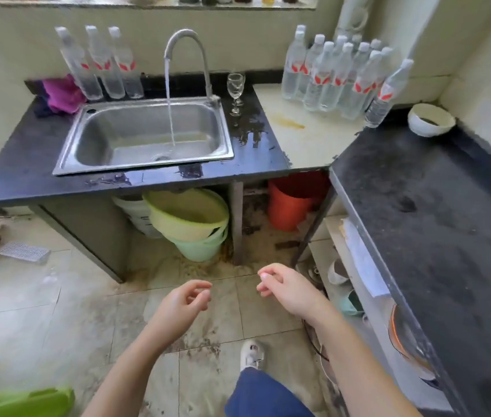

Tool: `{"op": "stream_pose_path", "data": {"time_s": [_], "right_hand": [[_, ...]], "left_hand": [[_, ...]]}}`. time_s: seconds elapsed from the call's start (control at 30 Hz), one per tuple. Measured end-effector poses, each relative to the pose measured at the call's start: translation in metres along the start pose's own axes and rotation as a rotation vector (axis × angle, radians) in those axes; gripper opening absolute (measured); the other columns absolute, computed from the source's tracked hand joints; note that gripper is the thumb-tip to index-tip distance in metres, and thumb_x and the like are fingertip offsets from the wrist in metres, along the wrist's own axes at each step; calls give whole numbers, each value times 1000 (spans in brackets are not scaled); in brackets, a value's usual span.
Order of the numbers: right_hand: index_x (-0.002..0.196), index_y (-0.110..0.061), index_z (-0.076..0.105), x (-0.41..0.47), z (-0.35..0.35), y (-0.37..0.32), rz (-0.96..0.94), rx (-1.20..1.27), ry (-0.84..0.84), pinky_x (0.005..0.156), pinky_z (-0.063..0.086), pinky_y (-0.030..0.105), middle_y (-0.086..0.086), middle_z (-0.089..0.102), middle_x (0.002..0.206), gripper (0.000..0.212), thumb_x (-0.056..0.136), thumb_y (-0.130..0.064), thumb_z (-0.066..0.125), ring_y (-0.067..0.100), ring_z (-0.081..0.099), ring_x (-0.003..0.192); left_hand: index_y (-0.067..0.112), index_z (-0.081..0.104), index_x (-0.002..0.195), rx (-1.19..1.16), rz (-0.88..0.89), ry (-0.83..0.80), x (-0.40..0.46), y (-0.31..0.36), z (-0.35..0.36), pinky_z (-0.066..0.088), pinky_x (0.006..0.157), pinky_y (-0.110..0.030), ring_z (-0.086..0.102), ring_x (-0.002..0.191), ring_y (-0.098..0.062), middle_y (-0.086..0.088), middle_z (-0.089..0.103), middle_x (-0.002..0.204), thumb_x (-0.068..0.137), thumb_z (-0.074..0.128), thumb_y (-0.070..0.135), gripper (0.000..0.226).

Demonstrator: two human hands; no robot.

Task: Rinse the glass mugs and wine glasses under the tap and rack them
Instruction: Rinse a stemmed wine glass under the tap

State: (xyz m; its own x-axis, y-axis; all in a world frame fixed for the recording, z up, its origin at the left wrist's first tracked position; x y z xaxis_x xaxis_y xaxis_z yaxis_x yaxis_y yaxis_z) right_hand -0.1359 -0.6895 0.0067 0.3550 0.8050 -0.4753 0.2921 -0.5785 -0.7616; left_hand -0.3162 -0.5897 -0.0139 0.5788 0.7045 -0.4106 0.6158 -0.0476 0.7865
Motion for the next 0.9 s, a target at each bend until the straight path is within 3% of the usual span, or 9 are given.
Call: {"op": "stream_pose_path", "data": {"time_s": [0.13, 0.27, 0.33, 0.4, 0.47, 0.53, 0.63, 0.77, 0.9], "right_hand": [[114, -16, 56, 72, 15, -41, -46, -89, -116, 75, 43, 13, -4, 65, 99, 25, 99, -27, 40, 7, 63, 86], [115, -15, 58, 152, 3, -85, -70, -179, -193, 79, 48, 20, -3, 66, 100, 27, 99, -28, 40, 9, 66, 88], [113, -15, 58, 191, -20, -112, -77, -170, -145, 76, 47, 15, -2, 68, 101, 26, 99, -28, 40, 8, 65, 87], [115, -15, 57, 229, -43, -136, -65, -125, -83, 83, 48, 19, -1, 67, 104, 27, 100, -29, 40, 9, 65, 91], [118, -18, 54, 262, -57, -153, -45, -111, -53, 89, 47, 24, -3, 65, 105, 27, 100, -32, 39, 10, 63, 96], [120, -17, 53, 293, -64, -162, -36, -85, -54, 84, 48, 21, -1, 65, 106, 28, 100, -32, 39, 11, 64, 96], [116, -20, 54, 339, -76, -169, 11, -46, -33, 72, 47, 16, -3, 65, 104, 25, 100, -34, 40, 9, 64, 93], [113, -17, 58, 400, -108, -176, 84, 12, 139, 78, 50, 26, -3, 67, 99, 26, 100, -30, 41, 10, 64, 89], [107, -18, 58, 448, -147, -193, 165, 66, 290, 83, 50, 33, -3, 67, 98, 23, 99, -29, 41, 13, 66, 90]], "left_hand": [[32, 59, 103, 14, -25, 57, 54, -6, -45, 48, 71, -17, 65, 87, -6, 4, 68, 94, 96, 49, 26, 13], [34, 60, 100, 38, -41, 97, 119, 4, -97, 47, 76, -19, 65, 89, -8, 5, 68, 93, 94, 51, 28, 12], [32, 62, 101, 32, -37, 131, 152, 15, -125, 48, 77, -21, 65, 89, -9, 2, 69, 94, 94, 53, 27, 13], [30, 62, 100, 5, -23, 175, 186, 24, -151, 48, 79, -22, 66, 88, -11, 0, 70, 95, 93, 54, 23, 13], [30, 62, 100, 4, -10, 172, 217, 34, -167, 46, 75, -15, 66, 88, -11, 0, 70, 95, 94, 54, 21, 14], [33, 60, 101, 9, -4, 118, 249, 40, -177, 46, 75, -12, 65, 88, -8, 2, 70, 95, 94, 53, 22, 15], [40, 59, 94, -6, 2, 49, 311, 49, -192, 52, 84, -28, 67, 89, -10, 2, 70, 96, 94, 53, 25, 16], [38, 59, 91, 28, 73, -42, 402, 77, -216, 51, 78, -25, 67, 87, -15, -4, 69, 96, 91, 56, 25, 13], [35, 57, 97, 147, 157, -151, 486, 111, -226, 47, 65, -22, 66, 87, -10, 1, 67, 100, 94, 50, 23, 14]]}}
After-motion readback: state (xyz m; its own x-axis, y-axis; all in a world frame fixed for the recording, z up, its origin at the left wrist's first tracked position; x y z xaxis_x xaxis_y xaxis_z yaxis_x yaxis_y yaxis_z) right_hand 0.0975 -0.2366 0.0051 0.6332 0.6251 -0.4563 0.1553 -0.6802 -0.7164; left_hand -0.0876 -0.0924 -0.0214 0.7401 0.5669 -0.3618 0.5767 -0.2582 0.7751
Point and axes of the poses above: each hand's wrist, its own x-axis towards the middle knuckle, its own z-axis out of the palm, y = z × x, the point moved 6 cm from there along x, towards the middle knuckle
